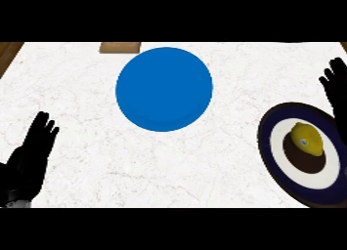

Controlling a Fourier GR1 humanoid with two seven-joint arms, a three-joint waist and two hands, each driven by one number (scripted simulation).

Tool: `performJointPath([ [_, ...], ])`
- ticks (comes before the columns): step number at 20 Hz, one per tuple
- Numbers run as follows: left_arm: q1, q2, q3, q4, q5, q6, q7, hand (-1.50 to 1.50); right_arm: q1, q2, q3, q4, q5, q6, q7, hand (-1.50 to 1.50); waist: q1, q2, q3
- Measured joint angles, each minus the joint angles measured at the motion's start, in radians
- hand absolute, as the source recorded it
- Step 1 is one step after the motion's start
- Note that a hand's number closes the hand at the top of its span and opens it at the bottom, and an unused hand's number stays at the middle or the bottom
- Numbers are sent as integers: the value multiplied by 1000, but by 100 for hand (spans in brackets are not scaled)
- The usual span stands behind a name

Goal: Pick the lemon from the plate and place it in the plate

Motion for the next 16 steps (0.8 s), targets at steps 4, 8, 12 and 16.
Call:
performJointPath([
  [4, -15, 24, 1, 36, -32, -57, -52, 0, -46, 58, -45, 24, -140, 85, 10, 150, -5, 2, 1],
  [8, -48, 48, -23, 74, -73, -107, -100, 0, -85, 20, -54, 44, -125, 122, -3, -150, -15, 8, -4],
  [12, -78, 31, -49, 143, -103, -148, -150, 0, -44, 141, -107, 80, -135, 22, -116, -150, -24, 6, -1],
  [16, -110, 11, -44, 228, -121, -197, -193, 0, 47, 227, -120, 69, -123, 25, -274, -150, -24, 3, 0],
])
